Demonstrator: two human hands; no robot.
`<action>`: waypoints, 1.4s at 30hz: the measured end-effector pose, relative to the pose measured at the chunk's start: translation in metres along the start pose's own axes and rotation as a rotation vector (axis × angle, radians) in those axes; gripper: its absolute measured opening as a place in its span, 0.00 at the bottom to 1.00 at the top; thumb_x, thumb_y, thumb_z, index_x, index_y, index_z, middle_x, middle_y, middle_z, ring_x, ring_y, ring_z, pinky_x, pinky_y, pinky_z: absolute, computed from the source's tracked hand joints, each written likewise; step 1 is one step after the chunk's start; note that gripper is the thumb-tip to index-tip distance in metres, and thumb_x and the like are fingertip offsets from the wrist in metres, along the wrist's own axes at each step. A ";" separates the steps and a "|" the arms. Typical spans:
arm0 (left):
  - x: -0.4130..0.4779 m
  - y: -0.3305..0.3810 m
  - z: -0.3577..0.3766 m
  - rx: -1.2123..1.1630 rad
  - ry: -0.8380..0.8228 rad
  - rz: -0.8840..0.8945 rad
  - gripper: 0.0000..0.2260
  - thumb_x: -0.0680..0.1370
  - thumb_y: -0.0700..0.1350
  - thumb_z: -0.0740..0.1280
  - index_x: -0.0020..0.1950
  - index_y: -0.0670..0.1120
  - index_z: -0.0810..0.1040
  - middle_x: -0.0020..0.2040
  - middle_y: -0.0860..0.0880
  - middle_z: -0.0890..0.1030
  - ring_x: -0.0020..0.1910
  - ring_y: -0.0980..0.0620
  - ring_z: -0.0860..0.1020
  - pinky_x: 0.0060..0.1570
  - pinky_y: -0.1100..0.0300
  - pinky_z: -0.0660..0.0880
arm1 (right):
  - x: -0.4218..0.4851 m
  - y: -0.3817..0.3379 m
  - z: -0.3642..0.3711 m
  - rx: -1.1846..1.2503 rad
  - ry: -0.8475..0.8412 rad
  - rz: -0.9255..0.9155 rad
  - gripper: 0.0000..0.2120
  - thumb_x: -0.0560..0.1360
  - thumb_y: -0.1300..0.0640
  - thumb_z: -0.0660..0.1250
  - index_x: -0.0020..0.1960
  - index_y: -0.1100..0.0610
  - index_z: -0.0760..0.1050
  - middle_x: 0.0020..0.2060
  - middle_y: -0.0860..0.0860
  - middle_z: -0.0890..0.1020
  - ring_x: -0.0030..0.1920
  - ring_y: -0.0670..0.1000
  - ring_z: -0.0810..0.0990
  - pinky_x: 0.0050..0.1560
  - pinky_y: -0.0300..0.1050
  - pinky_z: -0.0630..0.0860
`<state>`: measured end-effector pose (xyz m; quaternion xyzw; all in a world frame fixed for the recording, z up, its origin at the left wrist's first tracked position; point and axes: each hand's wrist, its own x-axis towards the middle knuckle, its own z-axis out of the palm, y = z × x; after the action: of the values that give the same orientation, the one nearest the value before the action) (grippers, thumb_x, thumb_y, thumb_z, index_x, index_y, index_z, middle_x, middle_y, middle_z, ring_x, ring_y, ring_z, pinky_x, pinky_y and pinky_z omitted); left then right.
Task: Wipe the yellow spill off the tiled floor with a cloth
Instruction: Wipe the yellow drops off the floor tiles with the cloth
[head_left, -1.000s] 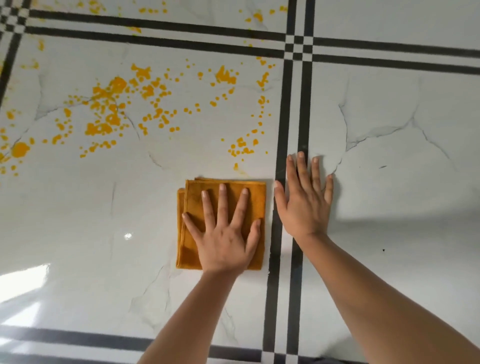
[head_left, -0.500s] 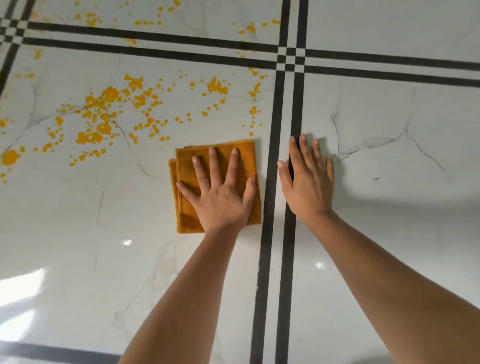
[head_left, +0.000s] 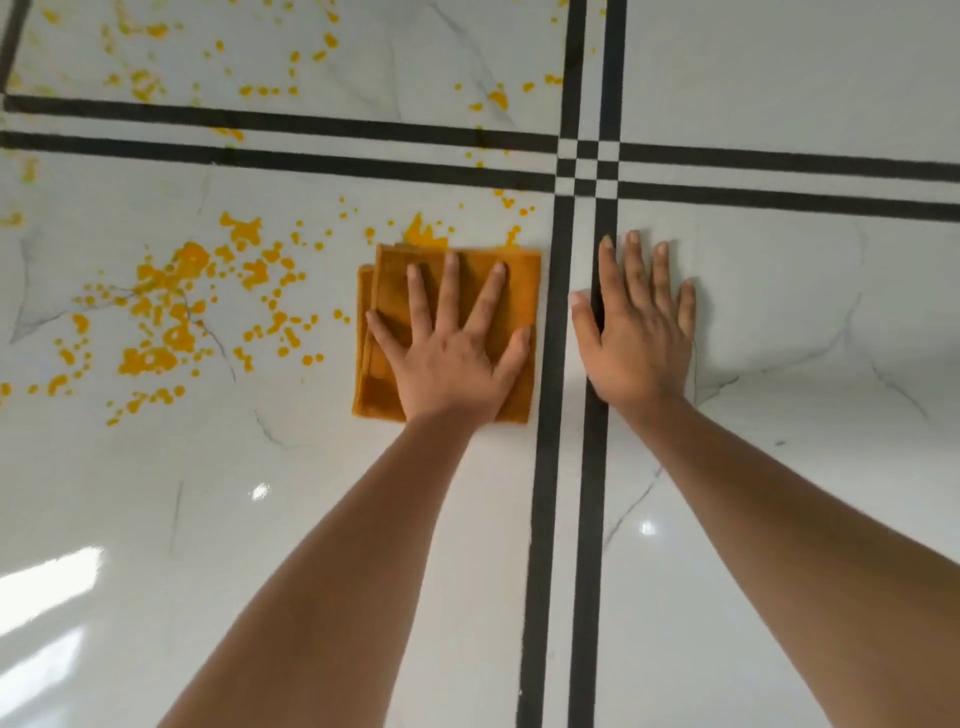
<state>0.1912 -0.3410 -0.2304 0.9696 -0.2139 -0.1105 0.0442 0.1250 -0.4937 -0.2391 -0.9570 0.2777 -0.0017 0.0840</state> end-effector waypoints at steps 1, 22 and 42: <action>0.015 0.004 -0.003 -0.024 0.020 -0.037 0.29 0.74 0.70 0.39 0.74 0.63 0.39 0.78 0.51 0.42 0.75 0.43 0.38 0.67 0.32 0.39 | -0.001 -0.001 0.000 0.006 0.019 -0.001 0.29 0.79 0.40 0.45 0.76 0.52 0.52 0.76 0.53 0.55 0.76 0.56 0.49 0.73 0.58 0.46; 0.078 0.024 -0.009 -0.006 0.031 0.048 0.29 0.74 0.69 0.39 0.74 0.64 0.40 0.78 0.51 0.44 0.75 0.43 0.40 0.67 0.31 0.41 | 0.006 0.000 0.001 -0.026 0.015 0.016 0.29 0.79 0.39 0.43 0.75 0.52 0.54 0.75 0.53 0.57 0.75 0.57 0.52 0.73 0.60 0.49; 0.048 0.015 -0.004 0.001 0.060 0.021 0.30 0.74 0.69 0.37 0.73 0.63 0.37 0.78 0.51 0.42 0.75 0.43 0.40 0.68 0.32 0.40 | 0.003 0.000 0.004 0.020 0.057 0.011 0.29 0.78 0.39 0.45 0.75 0.52 0.56 0.75 0.52 0.58 0.75 0.55 0.52 0.73 0.59 0.49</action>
<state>0.2284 -0.3747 -0.2339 0.9702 -0.2227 -0.0805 0.0512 0.1279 -0.4946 -0.2429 -0.9541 0.2854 -0.0311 0.0855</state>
